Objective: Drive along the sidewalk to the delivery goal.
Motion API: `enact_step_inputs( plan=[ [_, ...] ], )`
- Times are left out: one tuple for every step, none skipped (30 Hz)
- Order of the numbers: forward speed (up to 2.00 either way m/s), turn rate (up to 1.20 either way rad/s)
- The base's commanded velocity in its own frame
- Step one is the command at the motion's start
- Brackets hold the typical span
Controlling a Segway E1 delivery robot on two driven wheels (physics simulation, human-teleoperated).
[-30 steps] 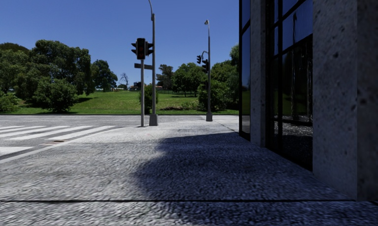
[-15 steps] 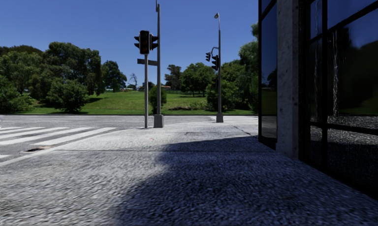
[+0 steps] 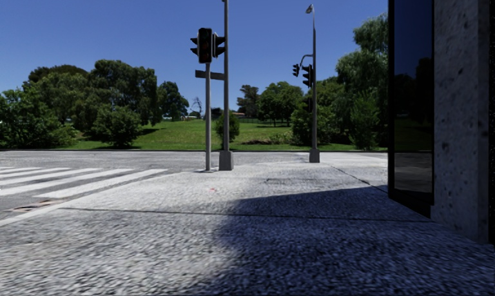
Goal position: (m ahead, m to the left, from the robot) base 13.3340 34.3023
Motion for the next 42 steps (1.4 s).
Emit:
enact_step_inputs(
  plan=[
    [1.62,0.37],
    [1.62,0.38],
    [1.62,0.39],
    [1.62,0.4],
    [1.62,0.41],
    [1.62,0.41],
    [1.62,0.41],
    [1.62,0.42],
    [1.62,0.42],
    [1.62,0.43],
    [1.62,0.43],
    [1.62,0.43],
    [1.62,0.43],
    [1.62,0.43],
    [1.62,0.43],
    [1.62,0.43],
    [1.62,0.43],
    [1.62,0.43],
    [1.62,0.43],
    [1.62,0.43],
    [1.62,0.43],
    [1.62,0.43],
    [1.62,0.43],
    [1.62,0.43],
    [1.62,0.43],
    [1.62,0.43],
    [1.62,0.43],
    [1.62,0.43],
    [1.62,0.43],
    [1.62,0.43],
    [1.62,0.43],
    [1.62,0.43],
    [1.62,0.43],
    [1.62,0.44],
    [1.62,0.44],
    [1.62,0.44],
    [1.62,0.46],
    [1.62,0.48],
    [1.62,0.49],
    [1.62,0.49],
    [1.62,0.5],
    [1.62,0.5]
  ],
)
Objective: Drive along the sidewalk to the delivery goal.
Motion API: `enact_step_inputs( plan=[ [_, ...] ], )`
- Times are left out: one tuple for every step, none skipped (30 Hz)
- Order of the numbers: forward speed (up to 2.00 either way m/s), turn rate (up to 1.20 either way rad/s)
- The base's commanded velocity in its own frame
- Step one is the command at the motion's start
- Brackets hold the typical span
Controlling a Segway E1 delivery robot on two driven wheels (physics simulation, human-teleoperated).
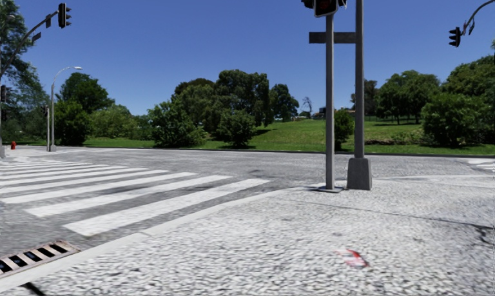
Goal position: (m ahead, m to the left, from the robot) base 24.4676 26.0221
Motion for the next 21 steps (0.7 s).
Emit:
enact_step_inputs(
  plan=[
    [1.62,0.5],
    [1.62,0.5],
    [1.62,0.5],
    [1.62,0.5],
    [1.62,0.5],
    [1.62,0.5],
    [1.62,0.5],
    [1.62,0.5],
    [1.62,0.5],
    [1.62,0.5],
    [1.62,0.5],
    [1.62,0.5],
    [1.62,0.5],
    [1.62,0.5],
    [1.62,0.5],
    [1.62,0.5],
    [1.62,0.5],
    [1.62,0.5],
    [1.62,0.5],
    [1.62,0.5],
    [1.62,0.5]
  ],
)
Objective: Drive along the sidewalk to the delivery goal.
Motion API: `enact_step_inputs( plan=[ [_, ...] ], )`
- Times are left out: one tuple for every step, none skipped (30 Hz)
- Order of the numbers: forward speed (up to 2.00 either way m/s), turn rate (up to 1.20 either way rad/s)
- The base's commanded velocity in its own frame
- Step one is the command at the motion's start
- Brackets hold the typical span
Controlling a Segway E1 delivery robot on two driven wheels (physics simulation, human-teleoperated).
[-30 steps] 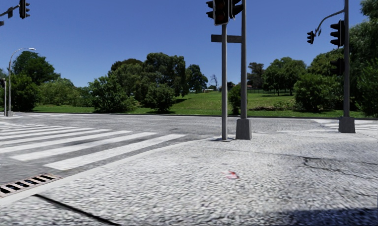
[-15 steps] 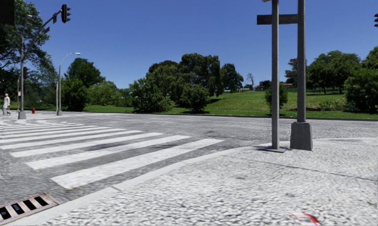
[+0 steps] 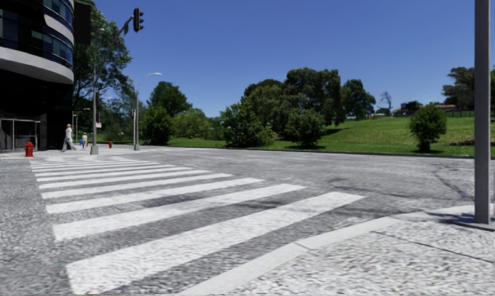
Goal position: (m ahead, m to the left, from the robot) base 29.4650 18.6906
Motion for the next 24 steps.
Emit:
enact_step_inputs(
  plan=[
    [1.62,0.5],
    [1.62,0.5],
    [1.62,0.5],
    [1.62,0.5],
    [1.62,0.5],
    [1.62,0.5],
    [1.62,0.5],
    [1.62,0.5],
    [1.62,0.5],
    [1.62,0.5],
    [1.62,0.5],
    [1.62,0.5],
    [1.62,0.5],
    [1.62,0.5],
    [1.6,0.5],
    [1.6,0.5],
    [1.57,0.5],
    [1.56,0.5],
    [1.56,0.5],
    [1.55,0.5],
    [1.55,0.5],
    [1.55,0.5],
    [1.55,0.5],
    [1.55,0.5]
  ],
)
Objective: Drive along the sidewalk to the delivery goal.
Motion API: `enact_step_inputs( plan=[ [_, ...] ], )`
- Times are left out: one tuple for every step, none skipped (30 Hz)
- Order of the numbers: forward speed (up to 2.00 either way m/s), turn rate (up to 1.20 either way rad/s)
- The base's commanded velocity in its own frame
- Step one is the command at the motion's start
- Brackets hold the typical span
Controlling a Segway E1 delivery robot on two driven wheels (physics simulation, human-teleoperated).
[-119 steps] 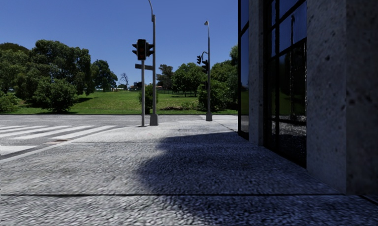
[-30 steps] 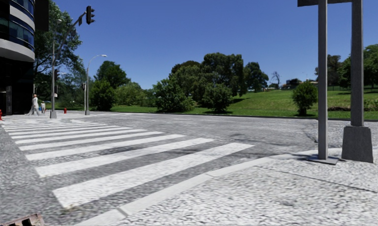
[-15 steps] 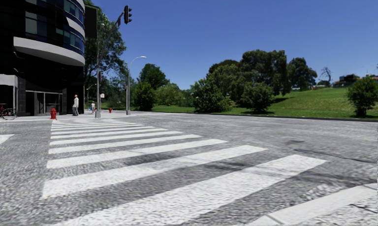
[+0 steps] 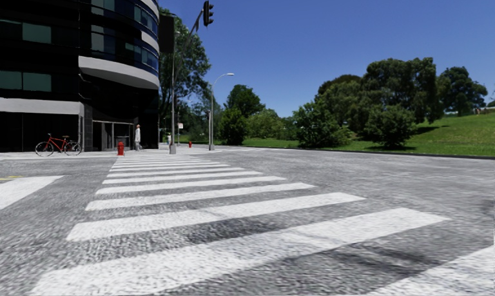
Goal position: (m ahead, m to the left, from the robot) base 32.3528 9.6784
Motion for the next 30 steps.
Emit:
enact_step_inputs(
  plan=[
    [1.55,0.5],
    [1.55,0.5],
    [1.55,0.5],
    [1.55,0.5],
    [1.55,0.5],
    [1.55,0.5],
    [1.55,0.5],
    [1.55,0.5],
    [1.55,0.5],
    [1.55,0.5],
    [1.55,0.5],
    [1.55,0.46],
    [1.55,0.34],
    [1.55,0.25],
    [1.55,0.22],
    [1.55,0.22],
    [1.55,0.21],
    [1.55,0.22],
    [1.55,0.25],
    [1.55,0.29],
    [1.55,0.33],
    [1.55,0.35],
    [1.55,0.35],
    [1.55,0.36],
    [1.55,0.36],
    [1.55,0.36],
    [1.55,0.36],
    [1.55,0.37],
    [1.55,0.37],
    [1.55,0.38]
  ],
)
